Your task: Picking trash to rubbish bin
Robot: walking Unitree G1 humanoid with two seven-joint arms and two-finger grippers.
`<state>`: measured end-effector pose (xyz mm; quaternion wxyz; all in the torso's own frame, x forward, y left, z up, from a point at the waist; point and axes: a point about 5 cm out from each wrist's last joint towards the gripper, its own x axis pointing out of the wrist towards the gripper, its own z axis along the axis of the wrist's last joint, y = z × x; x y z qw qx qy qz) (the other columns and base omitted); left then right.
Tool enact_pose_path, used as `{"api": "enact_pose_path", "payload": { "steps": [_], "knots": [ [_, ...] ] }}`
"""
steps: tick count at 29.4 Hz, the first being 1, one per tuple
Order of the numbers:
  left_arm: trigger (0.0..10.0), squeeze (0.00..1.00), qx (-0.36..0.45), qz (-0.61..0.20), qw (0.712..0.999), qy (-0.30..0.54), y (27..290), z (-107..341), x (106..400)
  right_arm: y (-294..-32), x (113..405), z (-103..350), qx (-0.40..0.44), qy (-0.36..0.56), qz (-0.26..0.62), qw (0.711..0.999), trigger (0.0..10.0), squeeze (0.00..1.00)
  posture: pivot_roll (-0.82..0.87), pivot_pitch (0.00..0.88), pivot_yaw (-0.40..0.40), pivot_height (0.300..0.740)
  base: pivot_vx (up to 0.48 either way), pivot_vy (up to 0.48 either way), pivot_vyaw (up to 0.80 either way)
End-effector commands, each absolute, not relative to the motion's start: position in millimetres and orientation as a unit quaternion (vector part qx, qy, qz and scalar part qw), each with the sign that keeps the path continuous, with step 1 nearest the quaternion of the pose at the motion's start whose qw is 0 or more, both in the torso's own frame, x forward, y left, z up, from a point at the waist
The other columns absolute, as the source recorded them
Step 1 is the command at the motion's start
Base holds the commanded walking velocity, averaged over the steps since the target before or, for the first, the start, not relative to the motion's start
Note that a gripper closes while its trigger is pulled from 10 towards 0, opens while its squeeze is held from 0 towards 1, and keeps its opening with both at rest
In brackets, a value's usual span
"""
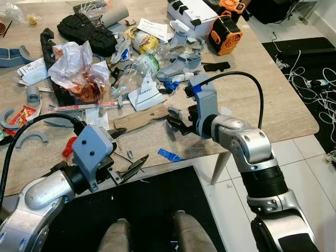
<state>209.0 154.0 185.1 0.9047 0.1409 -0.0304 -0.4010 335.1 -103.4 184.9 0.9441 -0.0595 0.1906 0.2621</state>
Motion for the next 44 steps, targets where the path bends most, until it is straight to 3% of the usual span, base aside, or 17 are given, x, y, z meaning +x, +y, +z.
{"api": "enact_pose_path", "payload": {
  "steps": [1,21,26,29,32,41,42,43,44],
  "knots": [
    [10.0,0.0,0.127,-0.407,0.904,-0.027,149,182,206,-108,328,163,-0.059,0.246,0.259,0.932,0.0,0.0,-0.02,0.235,-0.102,0.74,0.0,0.0,0.0],
    [10.0,0.0,0.118,-0.403,0.907,-0.037,144,182,211,-103,328,172,-0.04,0.21,0.285,0.934,0.0,0.0,-0.03,0.202,-0.103,0.74,0.0,0.0,0.0],
    [10.0,0.0,0.112,-0.398,0.909,-0.047,143,184,216,-104,329,182,0.001,0.188,0.304,0.934,0.0,0.0,-0.03,0.17,-0.104,0.74,0.0,0.0,0.0],
    [10.0,0.0,0.094,-0.387,0.914,-0.073,143,192,226,-120,335,199,0.048,0.158,0.304,0.938,0.0,0.0,-0.04,0.125,-0.105,0.74,0.0,0.0,0.0],
    [10.0,0.0,0.078,-0.38,0.916,-0.098,140,200,236,-132,342,209,0.056,0.13,0.282,0.949,0.0,0.0,-0.05,0.083,-0.103,0.74,0.0,0.0,0.0],
    [10.0,0.0,0.062,-0.364,0.92,-0.129,145,207,257,-134,343,217,0.054,0.083,0.295,0.95,0.0,0.0,-0.05,0.0,-0.088,0.74,0.0,0.0,0.0],
    [10.0,0.0,0.065,-0.359,0.922,-0.13,148,207,260,-134,343,216,0.051,0.08,0.297,0.95,2.7,0.0,-0.05,0.0,-0.085,0.74,0.0,0.0,0.0],
    [10.0,0.0,0.073,-0.353,0.923,-0.133,153,209,264,-136,344,217,0.048,0.076,0.296,0.951,10.0,0.0,-0.05,0.0,-0.085,0.74,0.0,0.0,0.0],
    [10.0,0.0,0.073,-0.353,0.923,-0.133,153,209,264,-136,344,217,0.048,0.076,0.296,0.951,10.0,0.0,-0.05,0.0,-0.085,0.74,0.0,0.0,0.0]
  ]
}}
